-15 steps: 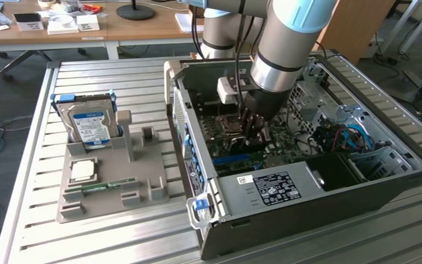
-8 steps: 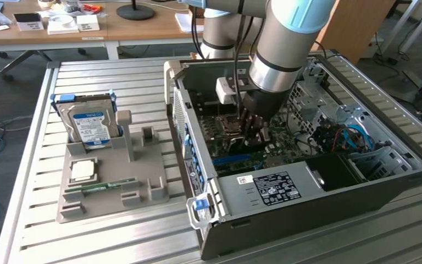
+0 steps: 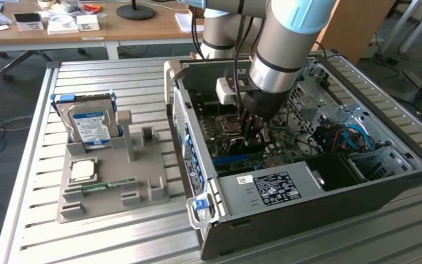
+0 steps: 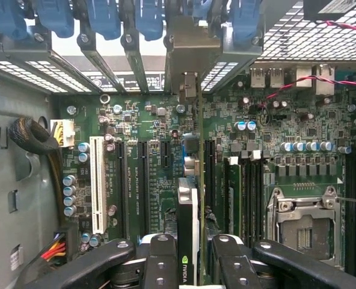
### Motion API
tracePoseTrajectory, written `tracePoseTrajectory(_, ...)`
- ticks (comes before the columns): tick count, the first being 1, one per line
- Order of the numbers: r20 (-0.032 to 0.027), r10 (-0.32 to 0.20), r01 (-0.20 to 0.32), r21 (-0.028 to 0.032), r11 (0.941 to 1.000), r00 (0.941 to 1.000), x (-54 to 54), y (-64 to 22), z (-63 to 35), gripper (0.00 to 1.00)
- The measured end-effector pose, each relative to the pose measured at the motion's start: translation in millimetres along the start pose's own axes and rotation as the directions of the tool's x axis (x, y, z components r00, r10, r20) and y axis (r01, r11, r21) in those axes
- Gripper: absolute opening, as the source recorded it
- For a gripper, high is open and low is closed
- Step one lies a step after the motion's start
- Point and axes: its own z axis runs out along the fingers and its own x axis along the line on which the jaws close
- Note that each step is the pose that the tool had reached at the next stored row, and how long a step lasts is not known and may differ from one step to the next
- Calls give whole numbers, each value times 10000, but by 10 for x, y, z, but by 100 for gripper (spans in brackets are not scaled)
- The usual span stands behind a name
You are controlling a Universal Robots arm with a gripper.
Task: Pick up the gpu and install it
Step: 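Insert the gpu into the slot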
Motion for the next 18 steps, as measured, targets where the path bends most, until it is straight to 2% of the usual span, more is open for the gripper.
tracePoseTrajectory(18, 2, -18, 18, 1, 10000, 10000, 5, 3, 3, 27)
